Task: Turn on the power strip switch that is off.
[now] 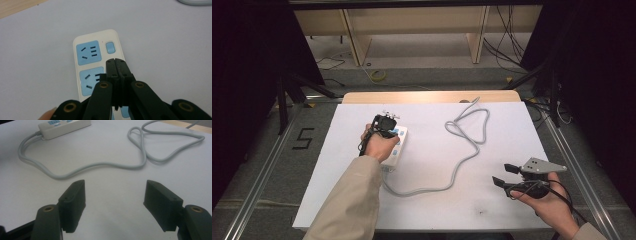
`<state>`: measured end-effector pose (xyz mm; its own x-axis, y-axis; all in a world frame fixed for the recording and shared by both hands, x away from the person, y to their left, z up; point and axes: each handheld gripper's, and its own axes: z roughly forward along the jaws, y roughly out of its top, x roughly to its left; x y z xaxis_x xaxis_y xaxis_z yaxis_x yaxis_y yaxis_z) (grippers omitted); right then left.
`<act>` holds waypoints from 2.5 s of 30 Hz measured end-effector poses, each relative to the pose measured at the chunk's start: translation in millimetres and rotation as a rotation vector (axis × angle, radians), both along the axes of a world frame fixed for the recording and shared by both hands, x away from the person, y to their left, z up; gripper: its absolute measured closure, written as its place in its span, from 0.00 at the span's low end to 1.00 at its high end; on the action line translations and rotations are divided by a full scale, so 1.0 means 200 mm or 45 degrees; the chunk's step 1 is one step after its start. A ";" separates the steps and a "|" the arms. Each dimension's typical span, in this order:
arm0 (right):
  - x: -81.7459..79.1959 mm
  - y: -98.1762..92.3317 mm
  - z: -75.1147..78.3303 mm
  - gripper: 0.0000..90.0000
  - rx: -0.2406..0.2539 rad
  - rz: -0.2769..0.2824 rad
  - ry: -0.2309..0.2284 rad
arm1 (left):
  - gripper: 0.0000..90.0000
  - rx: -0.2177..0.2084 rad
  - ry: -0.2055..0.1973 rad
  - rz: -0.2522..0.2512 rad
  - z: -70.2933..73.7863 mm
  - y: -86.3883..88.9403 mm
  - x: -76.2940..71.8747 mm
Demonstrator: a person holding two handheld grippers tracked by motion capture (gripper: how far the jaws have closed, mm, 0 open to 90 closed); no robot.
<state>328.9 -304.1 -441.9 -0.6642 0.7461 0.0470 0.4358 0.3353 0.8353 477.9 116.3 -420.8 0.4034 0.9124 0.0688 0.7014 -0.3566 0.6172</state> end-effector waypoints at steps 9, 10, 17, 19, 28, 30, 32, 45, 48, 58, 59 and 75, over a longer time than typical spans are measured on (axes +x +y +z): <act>0.00 0.00 0.00 0.38 -0.001 0.001 0.001 | 1.00 0.009 0.024 -0.007 -0.01 -0.03 0.02; 0.00 0.00 0.00 0.38 0.000 0.001 0.001 | 1.00 0.013 0.032 -0.007 -0.02 -0.03 0.02; 0.00 0.00 0.00 0.38 -0.001 0.003 0.002 | 1.00 0.017 0.062 -0.003 -0.04 -0.03 0.04; 0.00 0.00 0.00 0.38 0.001 0.004 0.001 | 1.00 0.022 0.069 -0.004 -0.04 -0.03 0.05; 0.00 0.00 0.00 0.38 0.001 0.003 0.001 | 1.00 0.031 0.096 0.002 -0.07 -0.04 0.07; 0.00 0.00 0.00 0.38 0.002 0.004 0.000 | 1.00 0.030 0.099 0.004 -0.07 -0.04 0.07; 0.00 0.00 0.00 0.38 0.001 0.001 0.001 | 1.00 0.028 0.103 0.006 -0.08 -0.04 0.08; 0.00 -0.01 0.00 0.37 0.000 0.001 0.001 | 1.00 0.037 0.118 0.003 -0.09 -0.05 0.09; 0.00 0.00 0.00 0.37 0.000 0.002 0.003 | 1.00 0.041 0.124 0.009 -0.09 -0.05 0.09; 0.00 0.00 0.00 0.37 -0.002 0.002 0.004 | 1.00 0.043 0.131 0.010 -0.10 -0.05 0.10; 0.00 0.00 0.00 0.37 -0.002 0.002 0.004 | 1.00 0.044 0.132 0.010 -0.10 -0.05 0.10; 0.00 0.00 0.00 0.37 -0.009 0.003 0.006 | 1.00 0.072 0.148 0.001 -0.10 -0.06 0.11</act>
